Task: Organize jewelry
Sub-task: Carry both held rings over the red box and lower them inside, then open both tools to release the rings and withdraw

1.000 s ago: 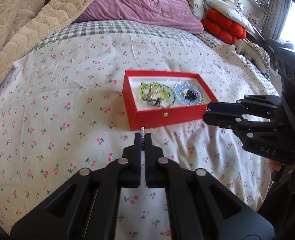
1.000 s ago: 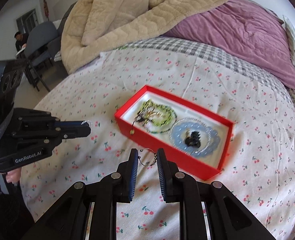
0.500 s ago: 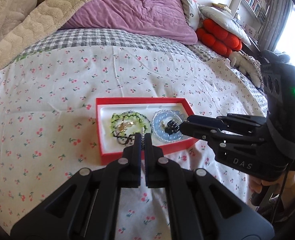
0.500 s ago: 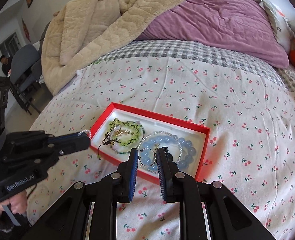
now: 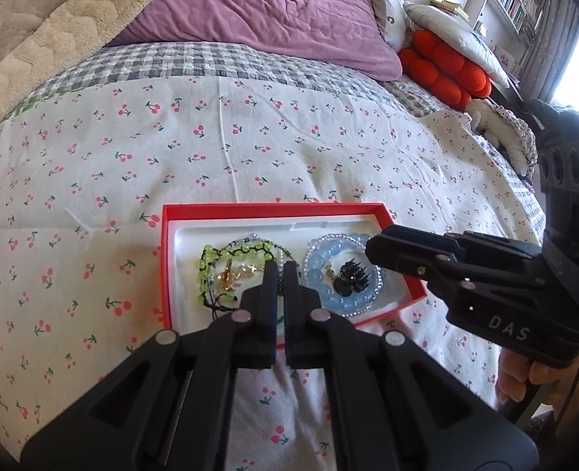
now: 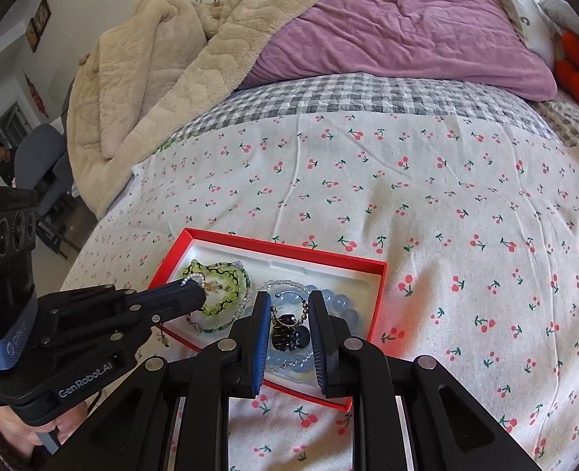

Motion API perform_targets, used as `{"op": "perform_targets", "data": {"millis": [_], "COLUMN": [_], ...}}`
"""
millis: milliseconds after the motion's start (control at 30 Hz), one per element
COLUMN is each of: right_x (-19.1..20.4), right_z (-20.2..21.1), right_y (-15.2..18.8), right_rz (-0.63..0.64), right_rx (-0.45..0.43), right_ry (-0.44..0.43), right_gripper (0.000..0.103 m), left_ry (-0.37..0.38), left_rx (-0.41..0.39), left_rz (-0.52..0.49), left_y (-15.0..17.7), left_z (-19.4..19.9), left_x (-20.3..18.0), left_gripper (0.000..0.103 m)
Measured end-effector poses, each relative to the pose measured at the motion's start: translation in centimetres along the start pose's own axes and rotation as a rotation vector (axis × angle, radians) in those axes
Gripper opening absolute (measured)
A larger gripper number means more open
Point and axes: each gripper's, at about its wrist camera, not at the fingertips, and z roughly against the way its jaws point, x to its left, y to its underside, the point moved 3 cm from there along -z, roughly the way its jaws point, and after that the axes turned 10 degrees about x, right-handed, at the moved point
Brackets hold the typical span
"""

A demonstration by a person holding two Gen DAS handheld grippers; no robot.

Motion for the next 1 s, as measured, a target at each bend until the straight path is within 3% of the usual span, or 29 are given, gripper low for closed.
{"op": "perform_targets", "data": {"millis": [367,400,467,533,567,600,667,867,1000], "right_x": [-0.2,-0.3,-0.5,-0.8,-0.9,-1.0,-1.2,-1.3,-1.4], "right_z": [-0.1,0.0,0.0,0.1,0.2,0.4,1.0,2.3,2.8], "right_y": [-0.1,-0.1,-0.1,-0.1,-0.1,0.0,0.1,0.2,0.8], "right_rz": [-0.014,-0.018,-0.035,-0.048,-0.054,-0.063,-0.083,-0.078,-0.063], "right_rx": [-0.002,0.000,0.009,0.021,0.024,0.024,-0.002,-0.025,-0.005], "right_ry": [-0.008,-0.011,-0.021,-0.038,-0.051,-0.061,-0.068,-0.046,0.002], "right_gripper": [0.021,0.022,0.023,0.028,0.037,0.058,0.071,0.071,0.074], "left_ry": [-0.012,-0.015,-0.020,-0.022,-0.018,-0.017,-0.016,-0.028,-0.082], "left_rx": [-0.007,-0.005,-0.007,-0.016,-0.020,-0.022,-0.027,-0.024,-0.010], "left_rz": [-0.001,-0.004,-0.008,-0.008,-0.008,-0.009,-0.006,0.003,0.007], "left_y": [-0.6,-0.6,-0.4,-0.4,-0.3,-0.3,-0.3,0.2,0.9], "left_z": [-0.1,-0.1,0.1,0.5,0.7,0.9,1.3,2.4,3.1], "left_x": [0.4,0.3,0.3,0.2,0.1,0.1,0.0,0.0,0.2], "left_gripper": [0.006,0.009,0.031,0.042,0.044,0.045,0.055,0.077,0.084]}}
